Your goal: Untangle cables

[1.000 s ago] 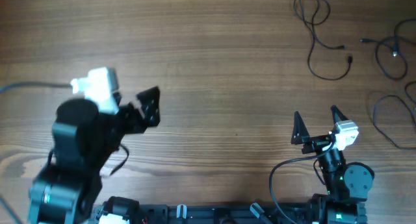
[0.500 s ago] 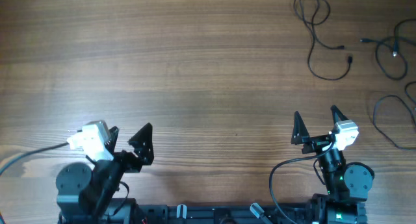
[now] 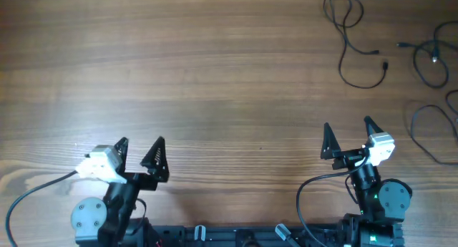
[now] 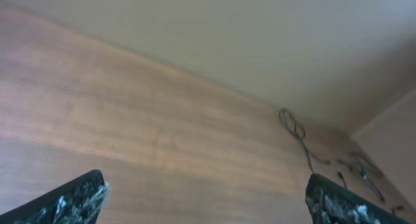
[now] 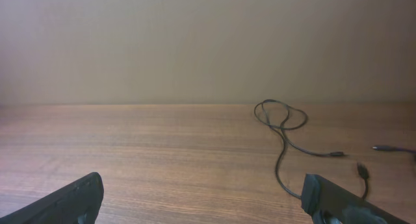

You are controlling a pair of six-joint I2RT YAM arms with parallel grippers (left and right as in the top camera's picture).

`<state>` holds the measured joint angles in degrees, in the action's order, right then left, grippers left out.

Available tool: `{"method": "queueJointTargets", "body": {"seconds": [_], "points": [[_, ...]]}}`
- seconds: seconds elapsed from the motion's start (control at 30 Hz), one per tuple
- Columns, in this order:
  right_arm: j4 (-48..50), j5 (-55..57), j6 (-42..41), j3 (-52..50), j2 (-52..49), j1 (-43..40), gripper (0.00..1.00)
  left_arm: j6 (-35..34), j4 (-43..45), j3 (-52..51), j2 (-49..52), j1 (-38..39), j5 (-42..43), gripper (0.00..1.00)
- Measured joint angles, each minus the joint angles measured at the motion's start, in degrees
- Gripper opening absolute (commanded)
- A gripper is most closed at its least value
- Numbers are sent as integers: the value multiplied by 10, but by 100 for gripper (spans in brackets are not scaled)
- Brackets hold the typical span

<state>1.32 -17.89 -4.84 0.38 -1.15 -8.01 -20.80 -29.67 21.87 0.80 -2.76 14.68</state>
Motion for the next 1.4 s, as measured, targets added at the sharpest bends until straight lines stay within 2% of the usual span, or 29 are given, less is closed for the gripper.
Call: {"method": "queueJointTargets", "body": {"seconds": [0.3, 0.43, 0.6, 1.0, 1.4], "points": [[0, 0, 0, 0, 0, 0, 100, 2, 147, -129, 0, 0, -25, 100], [0, 0, 0, 0, 0, 0, 100, 2, 174, -151, 0, 0, -42, 100], [0, 0, 0, 0, 0, 0, 100, 2, 250, -198, 0, 0, -64, 100], [0, 0, 0, 0, 0, 0, 100, 120, 258, -209, 0, 12, -53, 100], [0, 0, 0, 0, 0, 0, 100, 89, 259, -209, 0, 12, -52, 100]]}}
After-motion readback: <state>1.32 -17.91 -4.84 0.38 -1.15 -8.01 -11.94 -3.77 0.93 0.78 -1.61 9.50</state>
